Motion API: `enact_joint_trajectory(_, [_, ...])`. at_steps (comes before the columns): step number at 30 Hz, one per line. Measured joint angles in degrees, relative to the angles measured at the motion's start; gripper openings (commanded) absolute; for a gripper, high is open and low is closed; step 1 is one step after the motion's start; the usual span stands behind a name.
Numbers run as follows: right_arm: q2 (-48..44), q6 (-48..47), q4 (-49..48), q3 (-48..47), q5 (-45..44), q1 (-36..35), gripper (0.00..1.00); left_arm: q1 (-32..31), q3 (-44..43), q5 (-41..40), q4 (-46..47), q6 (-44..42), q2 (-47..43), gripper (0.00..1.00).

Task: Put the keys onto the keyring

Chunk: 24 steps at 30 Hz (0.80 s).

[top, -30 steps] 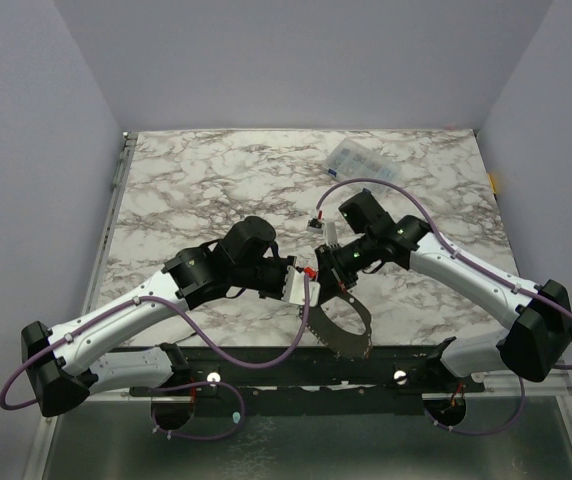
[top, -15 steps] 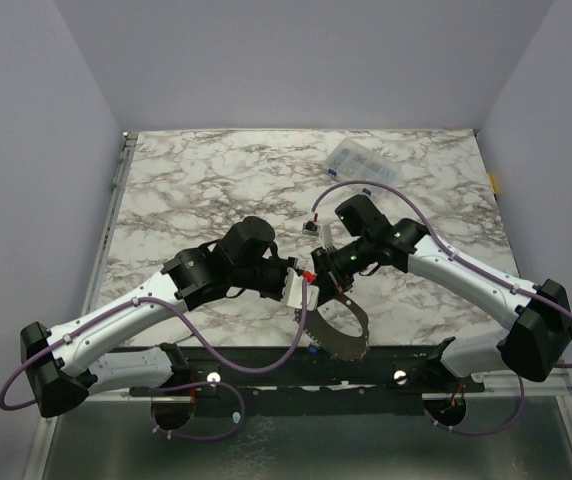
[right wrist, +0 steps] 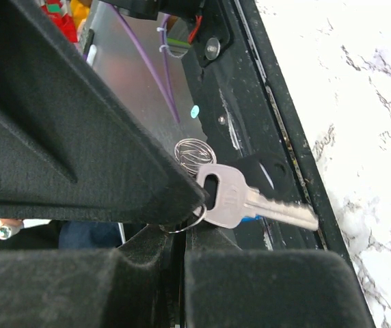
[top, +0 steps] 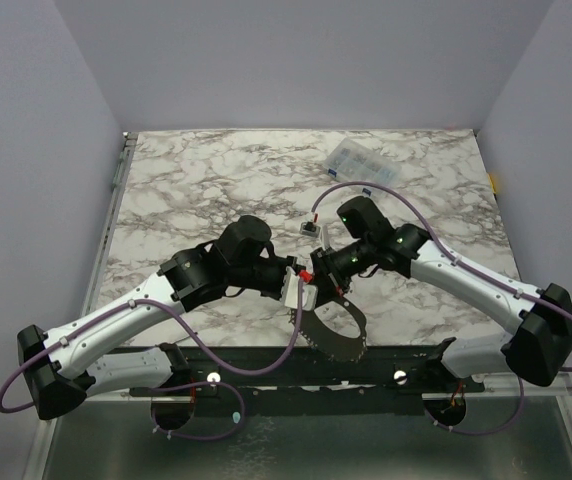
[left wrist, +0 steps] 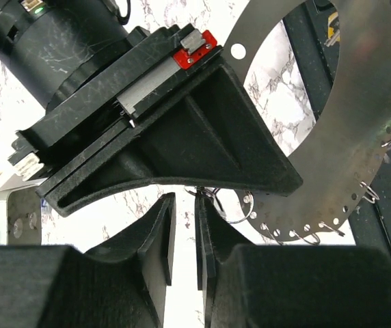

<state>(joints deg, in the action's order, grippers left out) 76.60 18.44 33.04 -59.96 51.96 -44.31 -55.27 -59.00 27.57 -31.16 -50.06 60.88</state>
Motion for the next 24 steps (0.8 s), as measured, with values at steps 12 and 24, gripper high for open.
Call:
enact_joint_trajectory(12, [-4.4, 1.2, -9.7, 4.5, 5.8, 0.0, 0.01, 0.0, -0.7, -0.3, 1.7, 2.1, -2.6, 0.46])
enact_joint_trajectory(24, [-5.7, 4.0, -19.0, 5.8, 8.6, 0.0, 0.01, 0.0, -5.1, -4.1, 1.4, 9.3, -3.2, 0.44])
